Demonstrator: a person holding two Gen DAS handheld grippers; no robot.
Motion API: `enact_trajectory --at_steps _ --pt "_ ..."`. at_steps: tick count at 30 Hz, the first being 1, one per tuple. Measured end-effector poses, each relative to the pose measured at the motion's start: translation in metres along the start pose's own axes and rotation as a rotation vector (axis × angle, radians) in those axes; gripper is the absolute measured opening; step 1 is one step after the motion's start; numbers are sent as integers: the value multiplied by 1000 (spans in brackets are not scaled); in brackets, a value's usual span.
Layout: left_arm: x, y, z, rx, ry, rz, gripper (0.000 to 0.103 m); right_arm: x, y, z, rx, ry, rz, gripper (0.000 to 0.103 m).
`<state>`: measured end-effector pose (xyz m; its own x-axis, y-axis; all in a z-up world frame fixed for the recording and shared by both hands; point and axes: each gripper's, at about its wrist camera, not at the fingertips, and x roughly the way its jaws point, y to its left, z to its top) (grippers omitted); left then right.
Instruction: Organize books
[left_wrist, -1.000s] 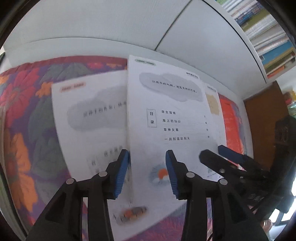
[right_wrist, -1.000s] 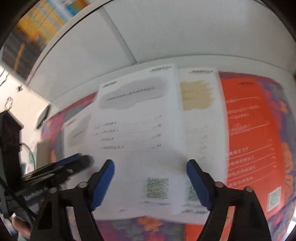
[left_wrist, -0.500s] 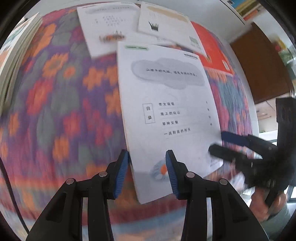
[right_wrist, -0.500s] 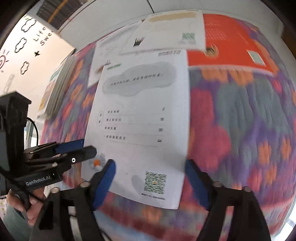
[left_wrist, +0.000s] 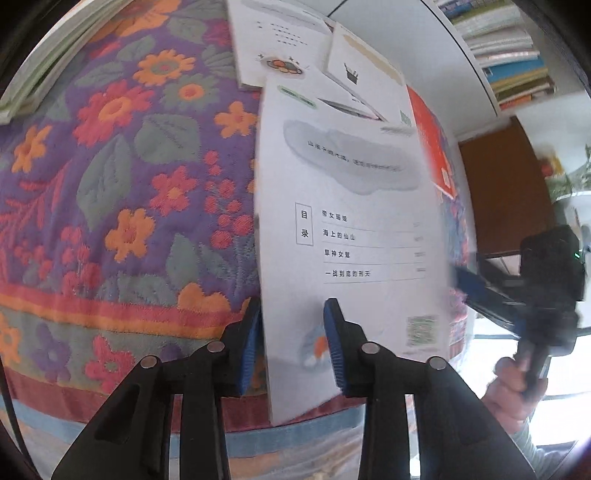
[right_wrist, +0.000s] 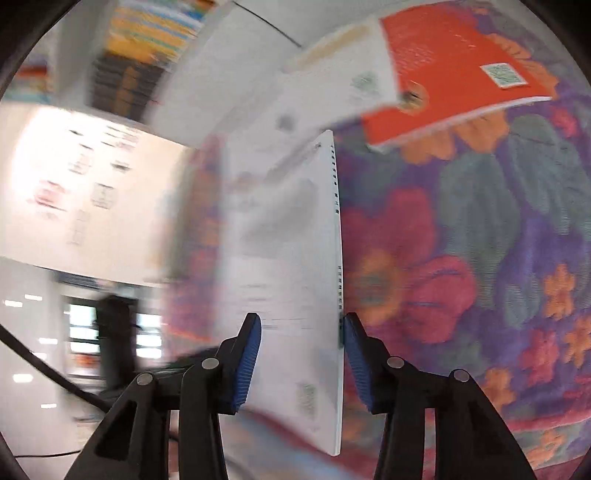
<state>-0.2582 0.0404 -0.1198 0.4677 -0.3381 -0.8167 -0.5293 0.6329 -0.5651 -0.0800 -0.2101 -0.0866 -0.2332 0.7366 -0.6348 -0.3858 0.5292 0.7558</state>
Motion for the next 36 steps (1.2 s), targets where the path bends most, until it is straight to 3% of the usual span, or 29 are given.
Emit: enact_trajectory --at_steps 2,4,9,14,18,20,21,24,29,30,33,36 --pt "1 1 0 -11 3 -12 29 -9 14 6 3 -9 142 45" --pt "-5 4 -2 -17 -1 -3 29 -6 36 9 -29 -3 214 45" --pt "-61 26 -21 -29 -113 135 28 30 108 11 -195 58 220 45" --pt "-152 97 -53 -239 -302 232 28 94 155 -4 -253 204 259 45" --pt "-197 138 -73 -329 -354 307 30 143 165 -26 -294 299 170 45" --pt "-201 143 -75 -330 -331 282 37 148 160 -31 -315 303 79 52" --pt "-197 141 -73 -312 -315 256 37 152 155 -32 -321 296 25 58" --pt "-161 127 -50 -270 -257 233 37 158 140 -33 -378 255 -187 58" --pt "-113 128 -34 -267 -191 215 35 180 137 -33 -400 237 -357 58" --pt "-111 129 -35 -267 -188 213 35 183 138 -39 -413 226 -398 53" --pt "-110 126 -37 -247 -206 200 35 193 138 -48 -414 233 -417 37" --pt "-107 126 -39 -260 -200 134 35 194 127 -58 -376 245 -355 36"
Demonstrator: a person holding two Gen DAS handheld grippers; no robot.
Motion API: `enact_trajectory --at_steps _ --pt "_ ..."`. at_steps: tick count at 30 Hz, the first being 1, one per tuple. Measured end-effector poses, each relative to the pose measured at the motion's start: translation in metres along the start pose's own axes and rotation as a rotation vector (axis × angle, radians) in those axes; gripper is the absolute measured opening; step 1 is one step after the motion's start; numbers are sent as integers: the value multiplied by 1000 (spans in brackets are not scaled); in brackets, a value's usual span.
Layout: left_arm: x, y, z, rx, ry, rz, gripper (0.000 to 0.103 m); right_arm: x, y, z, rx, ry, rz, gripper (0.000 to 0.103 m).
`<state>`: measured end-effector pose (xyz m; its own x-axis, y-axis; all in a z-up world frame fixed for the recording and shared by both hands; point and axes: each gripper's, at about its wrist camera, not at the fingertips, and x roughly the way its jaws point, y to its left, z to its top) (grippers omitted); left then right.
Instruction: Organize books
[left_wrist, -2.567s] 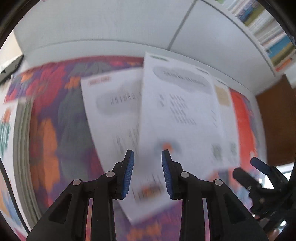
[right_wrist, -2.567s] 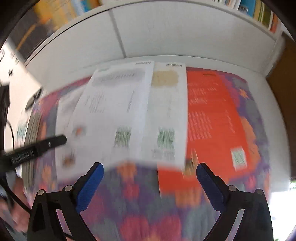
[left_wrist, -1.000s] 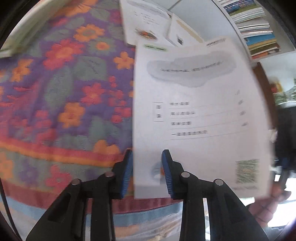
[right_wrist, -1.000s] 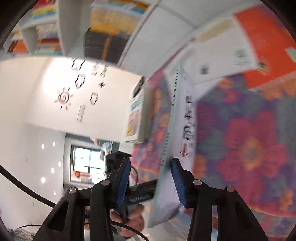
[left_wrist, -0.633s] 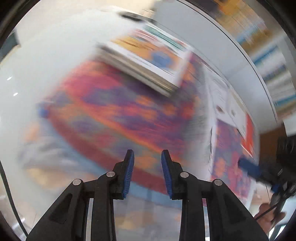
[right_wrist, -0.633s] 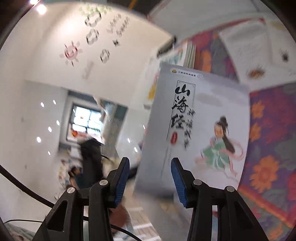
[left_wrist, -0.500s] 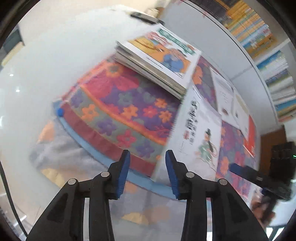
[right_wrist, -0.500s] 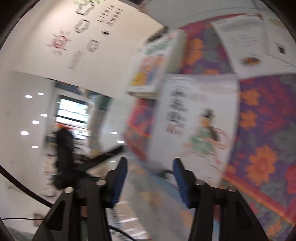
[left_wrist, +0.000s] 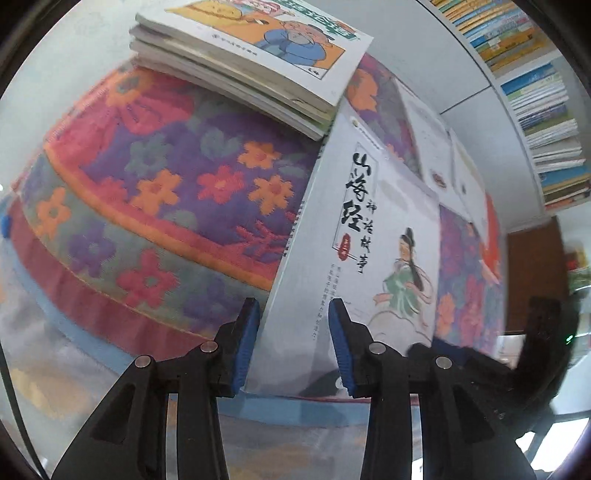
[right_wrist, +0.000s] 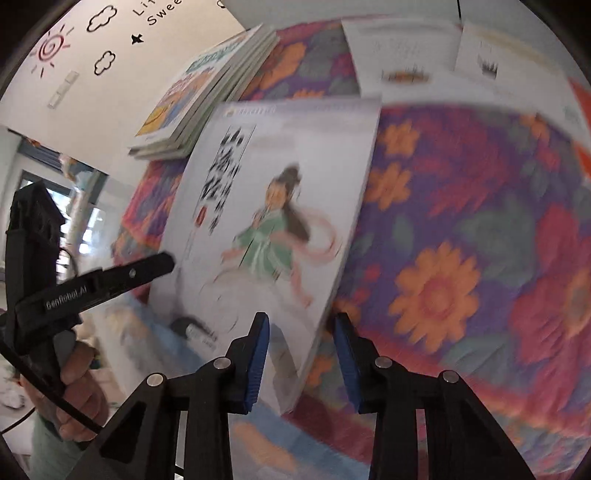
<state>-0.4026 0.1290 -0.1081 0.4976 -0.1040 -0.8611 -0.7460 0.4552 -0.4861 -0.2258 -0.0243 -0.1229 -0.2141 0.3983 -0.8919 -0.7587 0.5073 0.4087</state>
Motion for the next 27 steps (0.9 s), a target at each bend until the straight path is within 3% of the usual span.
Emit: enact_trajectory --at_steps 2,3,5,6,8,11,12,13,14,18,20,23,25,27 --pt "-7 1 -2 -25 -12 -67 35 -4 -2 -3 10 -10 -4 36" --pt "-15 4 -3 -48 -22 -139 35 -4 -5 -1 27 -9 11 36" --pt "-33 8 -5 -112 -46 -368 35 -5 -15 1 69 -1 68 36" --pt "-39 7 -6 -115 -58 -424 35 -5 -20 0 89 2 99 36" --pt "-45 -3 -7 -80 -77 -424 35 -2 -29 1 130 6 150 36" --pt "-23 -10 -10 -39 -53 -212 34 2 -35 1 170 6 192 36" --pt "-14 -8 -11 -52 -26 -208 31 3 -36 1 172 7 197 36" --pt "-5 -5 -14 -84 6 -246 22 4 -35 1 170 8 199 36" --pt "-1 -3 -16 -114 17 -272 21 4 -34 1 167 8 201 36" --pt "4 -16 -20 -102 6 -239 16 2 -35 1 162 12 199 36" --pt "5 -21 -17 -112 19 -278 14 -5 -42 -1 164 24 212 38" --pt "2 -26 -13 -182 32 -440 14 -6 -50 0 207 69 298 52" --pt "-3 -23 -7 -226 31 -533 14 -14 -62 -5 260 50 395 69" --pt "-3 -19 -4 -270 50 -617 14 -16 -77 -11 346 26 510 77"
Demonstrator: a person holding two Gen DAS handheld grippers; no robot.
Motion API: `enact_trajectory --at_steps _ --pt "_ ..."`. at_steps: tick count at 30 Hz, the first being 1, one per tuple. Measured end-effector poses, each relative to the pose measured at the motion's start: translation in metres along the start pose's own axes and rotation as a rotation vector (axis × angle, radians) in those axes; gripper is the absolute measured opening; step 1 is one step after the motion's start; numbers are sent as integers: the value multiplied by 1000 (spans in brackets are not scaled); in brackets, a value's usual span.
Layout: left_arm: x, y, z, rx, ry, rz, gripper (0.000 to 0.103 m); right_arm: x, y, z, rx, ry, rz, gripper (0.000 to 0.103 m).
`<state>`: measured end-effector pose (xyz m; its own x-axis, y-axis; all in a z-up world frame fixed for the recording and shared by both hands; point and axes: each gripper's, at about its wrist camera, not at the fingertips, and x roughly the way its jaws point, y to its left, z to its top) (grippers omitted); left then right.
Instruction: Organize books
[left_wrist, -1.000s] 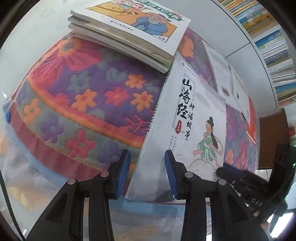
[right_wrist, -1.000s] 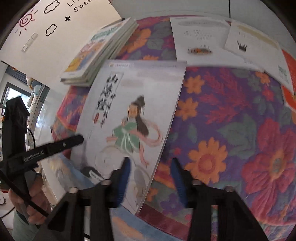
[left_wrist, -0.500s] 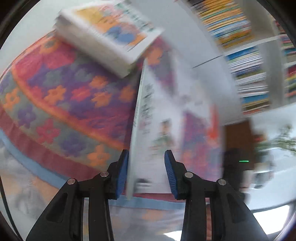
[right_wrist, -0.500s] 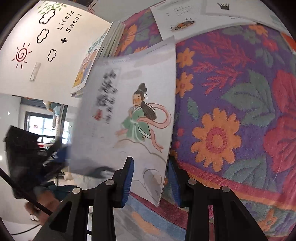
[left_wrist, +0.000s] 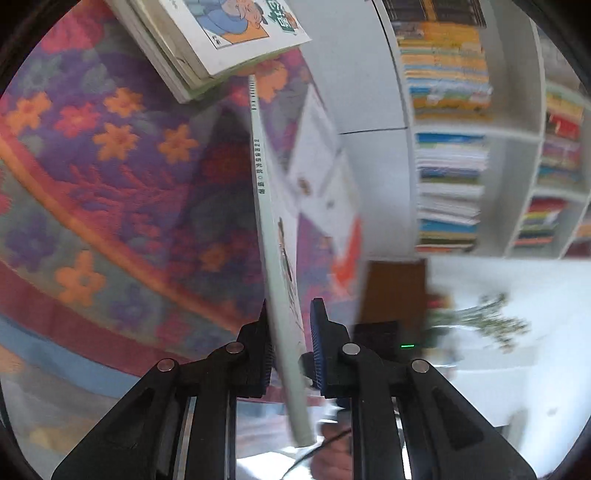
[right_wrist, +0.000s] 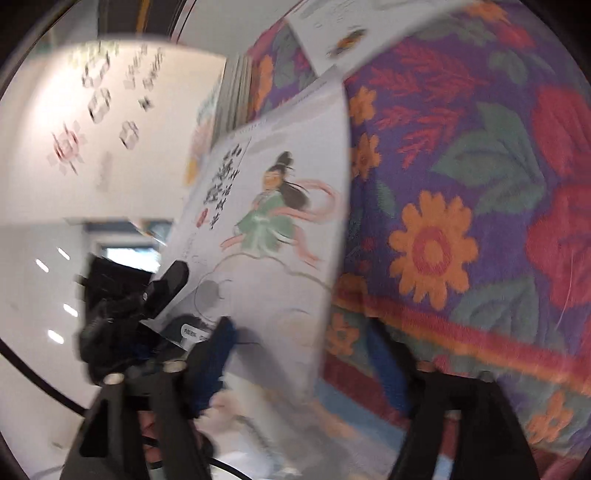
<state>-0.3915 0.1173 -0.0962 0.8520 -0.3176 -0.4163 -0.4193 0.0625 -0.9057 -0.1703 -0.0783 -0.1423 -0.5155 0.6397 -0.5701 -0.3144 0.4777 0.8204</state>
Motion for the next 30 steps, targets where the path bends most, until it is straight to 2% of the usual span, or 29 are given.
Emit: enact_trajectory --at_steps 2,3,4,5,6,8,10,11,13,15,19,21,24,28,30 --pt "8 -3 2 -25 7 -21 14 -1 -8 4 52 -13 88 77" --pt "9 -1 3 -42 12 -23 14 2 -9 9 70 -16 118 74" --pt "10 1 2 -50 17 -16 14 4 -7 12 72 -20 134 62" --pt "12 1 2 -50 20 5 14 6 -5 16 67 -22 138 55" --pt "15 0 2 -41 24 52 14 10 0 20 55 -22 123 43" --pt "16 -2 0 -6 24 167 14 15 18 24 -31 -42 8 39" --pt "22 -9 -4 74 25 328 16 17 42 23 -170 -62 -133 25" --pt "25 -15 -7 117 24 387 17 19 52 19 -233 -69 -194 24" --pt "28 -24 -13 180 19 452 17 23 72 9 -370 -84 -328 24" --pt "32 -38 -20 263 21 525 19 26 85 -1 -457 -102 -407 24" --pt "40 -66 -41 460 27 647 19 21 101 -21 -580 -127 -491 23" --pt "41 -80 -49 530 32 655 19 16 108 -29 -615 -136 -506 23" --pt "34 -94 -51 564 30 609 20 -2 113 -38 -640 -168 -509 23" --pt "14 -115 -40 577 -14 546 20 -18 138 -42 -638 -229 -473 23" --pt "-2 -127 -23 588 -51 522 20 -17 155 -37 -655 -266 -457 24"
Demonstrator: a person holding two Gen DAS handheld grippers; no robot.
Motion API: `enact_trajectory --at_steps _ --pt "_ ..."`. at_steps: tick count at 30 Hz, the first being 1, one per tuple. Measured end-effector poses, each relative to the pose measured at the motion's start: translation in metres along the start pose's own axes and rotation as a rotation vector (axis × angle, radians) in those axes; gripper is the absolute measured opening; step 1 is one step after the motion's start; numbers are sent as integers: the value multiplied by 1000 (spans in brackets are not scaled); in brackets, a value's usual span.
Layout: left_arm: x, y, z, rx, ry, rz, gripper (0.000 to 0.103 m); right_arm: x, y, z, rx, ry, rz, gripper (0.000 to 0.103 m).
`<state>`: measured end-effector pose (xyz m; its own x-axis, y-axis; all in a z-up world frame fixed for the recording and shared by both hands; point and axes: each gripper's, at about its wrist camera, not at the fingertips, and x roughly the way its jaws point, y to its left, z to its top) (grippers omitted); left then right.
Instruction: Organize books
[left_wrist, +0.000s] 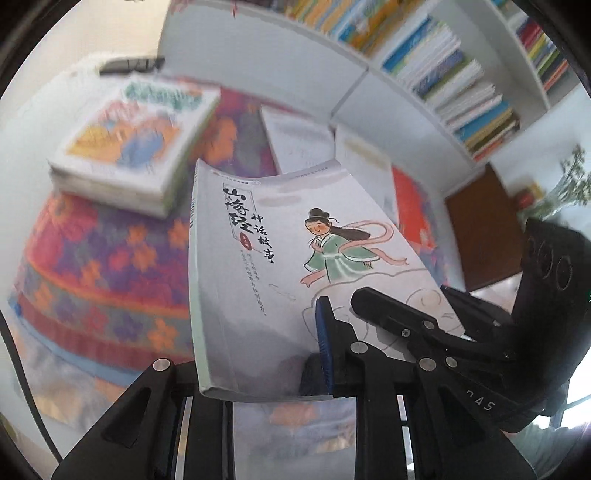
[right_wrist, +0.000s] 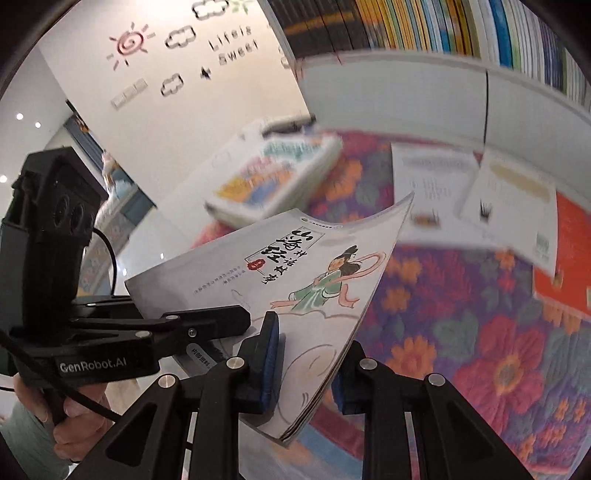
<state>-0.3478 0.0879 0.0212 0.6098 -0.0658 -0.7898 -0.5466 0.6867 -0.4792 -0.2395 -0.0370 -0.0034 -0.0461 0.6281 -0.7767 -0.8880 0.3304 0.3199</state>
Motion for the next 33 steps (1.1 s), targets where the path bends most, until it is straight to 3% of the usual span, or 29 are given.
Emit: enact_trajectory --at_steps 4,8,11,14,17,21,25,29,33 --pt "-18 34 42 -4 -40 -1 21 16 18 40 33 -58 52 25" --pt "-10 84 84 -1 -18 20 21 65 31 78 98 -53 78 25" --pt "8 124 110 -26 17 8 22 109 36 101 145 -25 60 25" --pt "25 157 136 -73 43 20 31 139 41 118 179 -22 9 25" --pt "26 183 143 -130 49 32 33 161 40 131 240 1 12 25" --pt "9 217 125 -183 36 141 32 181 45 139 233 32 -33 26" --pt "-14 230 86 -248 25 170 32 196 48 140 200 81 -87 26" --pt "-24 200 34 -257 37 170 32 201 50 135 155 106 -63 30" --pt "-10 137 -19 -226 99 128 32 188 40 123 130 173 -12 43"
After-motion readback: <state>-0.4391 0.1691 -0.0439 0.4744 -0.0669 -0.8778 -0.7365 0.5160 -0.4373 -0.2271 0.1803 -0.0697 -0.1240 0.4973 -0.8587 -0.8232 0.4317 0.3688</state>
